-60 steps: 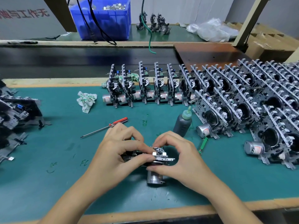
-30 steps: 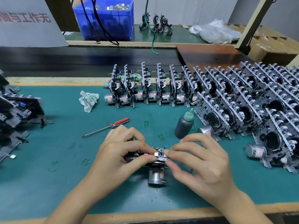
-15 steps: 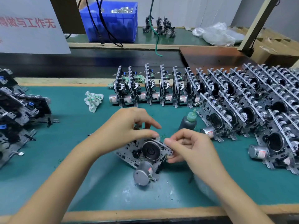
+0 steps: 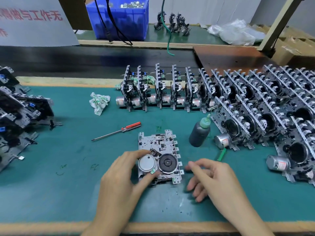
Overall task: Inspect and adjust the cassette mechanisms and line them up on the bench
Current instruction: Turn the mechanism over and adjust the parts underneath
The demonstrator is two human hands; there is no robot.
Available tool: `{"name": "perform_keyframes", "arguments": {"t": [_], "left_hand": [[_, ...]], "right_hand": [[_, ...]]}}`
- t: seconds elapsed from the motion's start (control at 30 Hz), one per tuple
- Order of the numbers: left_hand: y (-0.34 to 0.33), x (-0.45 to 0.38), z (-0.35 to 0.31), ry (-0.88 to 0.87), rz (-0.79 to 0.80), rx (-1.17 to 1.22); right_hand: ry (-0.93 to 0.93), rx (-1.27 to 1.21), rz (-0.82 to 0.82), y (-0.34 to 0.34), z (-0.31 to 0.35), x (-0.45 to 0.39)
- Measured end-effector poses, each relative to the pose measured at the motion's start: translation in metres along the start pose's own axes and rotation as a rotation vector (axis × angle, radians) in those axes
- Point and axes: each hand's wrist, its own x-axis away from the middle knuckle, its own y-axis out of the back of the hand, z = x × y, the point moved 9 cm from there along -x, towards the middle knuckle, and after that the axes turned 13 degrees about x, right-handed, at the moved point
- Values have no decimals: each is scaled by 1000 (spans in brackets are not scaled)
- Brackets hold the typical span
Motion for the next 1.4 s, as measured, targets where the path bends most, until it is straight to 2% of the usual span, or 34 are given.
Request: {"name": "perform_keyframes", "arguments": {"t": [0.07, 0.13, 0.2, 0.23, 0.4, 0.53, 0.7, 0.83, 0.97, 1.03, 1.1, 1.17, 1.23, 1.3, 1.4], "left_hand": [[2, -7, 12, 82, 28, 120], [6, -18, 27, 144, 99, 268], [11, -31, 38, 157, 167, 367], [15, -36, 42, 152, 193, 381], [6, -26, 61, 163, 530, 274], [13, -27, 66, 76, 592, 126], [18, -36, 54, -23, 521, 6], [15, -30, 50, 5, 468, 53], [14, -18, 43, 19, 442, -102], [14, -13, 36, -17, 427, -201], [20, -13, 20, -126, 320, -331], [25, -16, 3, -227, 177, -473], [20, -14, -10, -294, 98, -553], [13, -12, -14, -262, 100, -539], [15, -14, -3, -50, 89, -376]], "right_hand": [[27, 92, 64, -7, 4, 2], [32, 87, 227, -26, 5, 10], [53, 68, 380, -46, 6, 20], [72, 76, 391, -49, 7, 21], [111, -12, 178, -33, 10, 7], [140, 13, 153, -35, 12, -1], [129, -11, 142, -35, 10, -8], [135, -11, 134, -33, 10, -8], [83, -13, 48, -27, 6, -7], [106, 69, -63, -16, 8, -5], [178, 191, -251, 4, 14, -2], [245, 368, -513, 33, 21, 2], [253, 439, -642, 52, 25, 1], [217, 418, -587, 54, 24, -11], [172, 458, -496, 46, 27, -28]]}}
